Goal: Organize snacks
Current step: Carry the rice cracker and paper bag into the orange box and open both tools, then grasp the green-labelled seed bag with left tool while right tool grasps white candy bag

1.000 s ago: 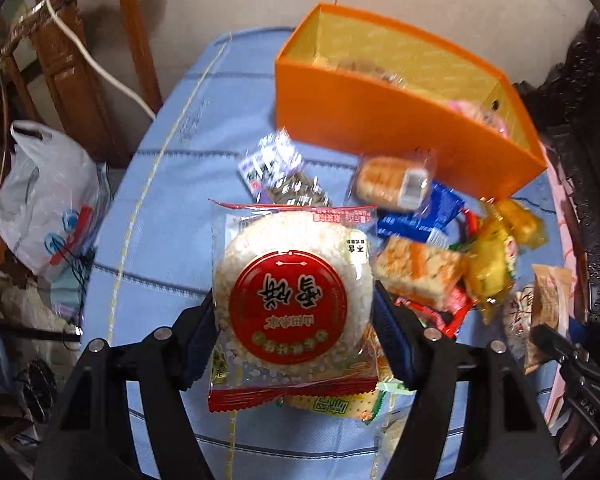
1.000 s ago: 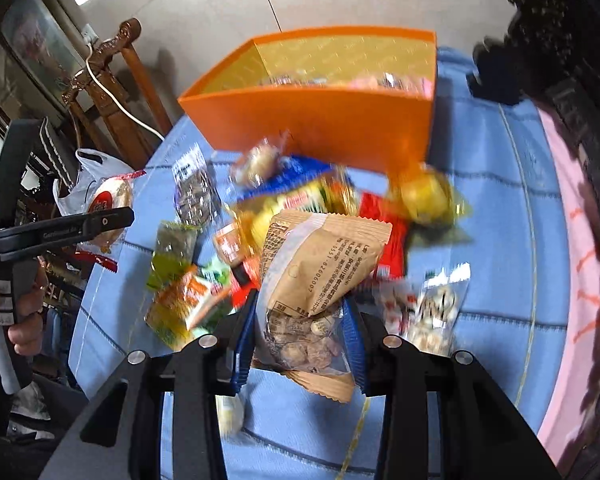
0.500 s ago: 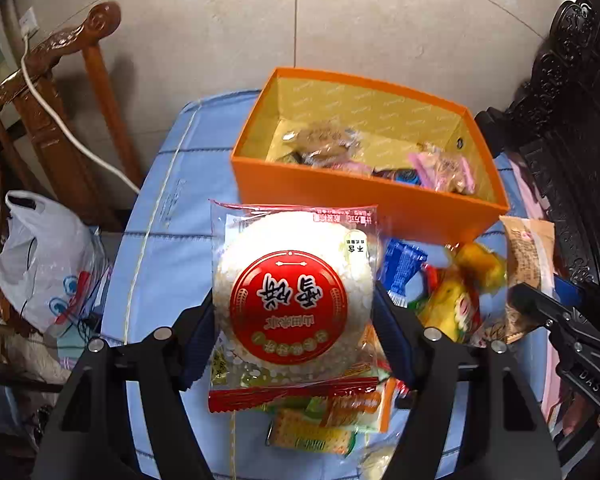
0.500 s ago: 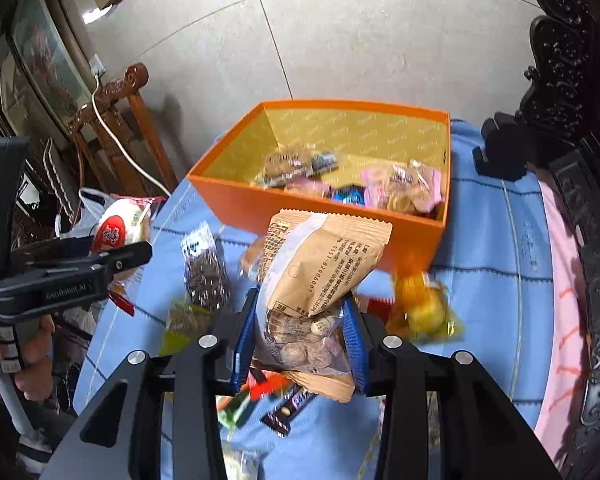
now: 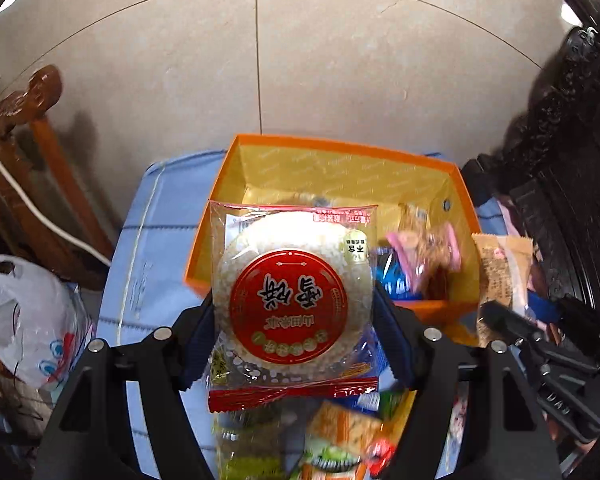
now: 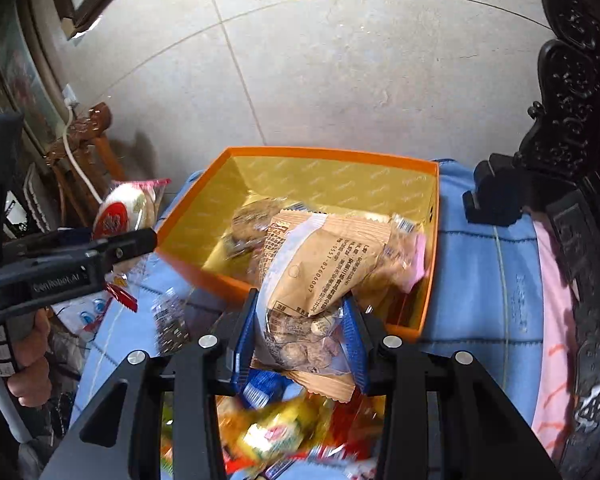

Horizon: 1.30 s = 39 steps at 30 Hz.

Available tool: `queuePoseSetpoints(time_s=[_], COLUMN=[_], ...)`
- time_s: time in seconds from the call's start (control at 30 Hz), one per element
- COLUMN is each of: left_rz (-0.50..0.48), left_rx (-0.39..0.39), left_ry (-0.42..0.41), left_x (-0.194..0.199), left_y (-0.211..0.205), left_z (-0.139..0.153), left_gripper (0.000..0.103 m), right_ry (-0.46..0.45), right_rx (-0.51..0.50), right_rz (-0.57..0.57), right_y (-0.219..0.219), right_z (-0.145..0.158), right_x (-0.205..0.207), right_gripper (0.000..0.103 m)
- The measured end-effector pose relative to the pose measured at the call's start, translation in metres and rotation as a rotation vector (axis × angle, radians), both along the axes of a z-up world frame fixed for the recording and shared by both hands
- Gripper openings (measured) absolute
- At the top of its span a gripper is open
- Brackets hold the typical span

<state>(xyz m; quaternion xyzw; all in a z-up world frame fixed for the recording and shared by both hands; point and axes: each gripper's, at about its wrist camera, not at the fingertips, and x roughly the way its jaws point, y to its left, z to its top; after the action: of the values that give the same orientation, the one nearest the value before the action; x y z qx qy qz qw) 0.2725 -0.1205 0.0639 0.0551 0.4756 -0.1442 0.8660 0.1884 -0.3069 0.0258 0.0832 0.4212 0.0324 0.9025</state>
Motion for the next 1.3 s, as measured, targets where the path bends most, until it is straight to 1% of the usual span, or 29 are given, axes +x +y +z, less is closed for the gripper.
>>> queuePoseSetpoints(time_s=[0.07,0.17,0.37,0.53,0.6,0.67,0.7,0.73,0.77,0.8,0.87,0.93,1.0,1.07,1.17,1.27,1.3], left_rz=[0.000,0.004,0.012,0.016,0.026,0.024,0.030,0.040,0.058,0.077,0.065,0.056,0.049,0.045,0.032,0.031,0.037], left_rx=[0.009,0.007,0.030,0.028,0.023,0.016,0.009,0.009,0.021,0.040,0.053,0.058,0.045,0.041,0.054,0.054,0.052], left_ry=[-0.011,-0.002,0.018,0.049,0.074,0.089,0.107,0.123,0.128,0.113,0.091,0.077,0.061,0.064,0.045,0.042,0.048], left_x=[0.012,0.031,0.051,0.065,0.071,0.075,0.079,0.081,0.082,0.081,0.076,0.070,0.060,0.051,0.021,-0.015,-0.028], left_y=[-0.007,-0.013,-0.023,-0.031,-0.035,-0.038,-0.040,-0.040,-0.040,-0.039,-0.035,-0.031,-0.026,-0.020,-0.006,0.018,0.028], left_z=[-0.001,-0.007,-0.025,-0.042,-0.051,-0.058,-0.065,-0.069,-0.072,-0.073,-0.070,-0.065,-0.059,-0.055,-0.048,-0.052,-0.055], left_gripper=[0.069,0.069,0.069,0.069,0.069,0.069,0.076,0.095,0.099,0.098,0.098,0.098,0.098,0.098,0.098,0.098,0.098], right_ry=[0.001,0.010,0.024,0.042,0.045,0.056,0.063,0.075,0.087,0.064,0.027,0.022,0.021,0.029,0.040,0.043,0.050], right_rx=[-0.004,0.000,0.012,0.007,0.010,0.014,0.016,0.014,0.002,-0.016,0.014,0.033,0.042,0.049,0.050,0.050,0.051], right_rz=[-0.011,-0.019,-0.035,-0.045,-0.049,-0.052,-0.060,-0.061,-0.071,-0.089,-0.084,-0.092,-0.094,-0.094,-0.102,-0.108,-0.114], right_y=[-0.005,-0.010,-0.016,-0.017,-0.017,-0.016,-0.016,-0.015,-0.014,-0.014,-0.016,-0.019,-0.022,-0.024,-0.021,-0.019,-0.018], right_z=[-0.003,-0.009,-0.024,-0.036,-0.041,-0.047,-0.051,-0.053,-0.054,-0.051,-0.045,-0.042,-0.039,-0.038,-0.038,-0.040,-0.043], right_x=[0.013,0.024,0.044,0.061,0.068,0.074,0.078,0.080,0.080,0.076,0.064,0.053,0.039,0.029,0.003,-0.033,-0.048], right_gripper=[0.040,0.040,0.040,0.040,0.040,0.042,0.051,0.060,0.068,0.068,0.068,0.068,0.068,0.068,0.068,0.078,0.079])
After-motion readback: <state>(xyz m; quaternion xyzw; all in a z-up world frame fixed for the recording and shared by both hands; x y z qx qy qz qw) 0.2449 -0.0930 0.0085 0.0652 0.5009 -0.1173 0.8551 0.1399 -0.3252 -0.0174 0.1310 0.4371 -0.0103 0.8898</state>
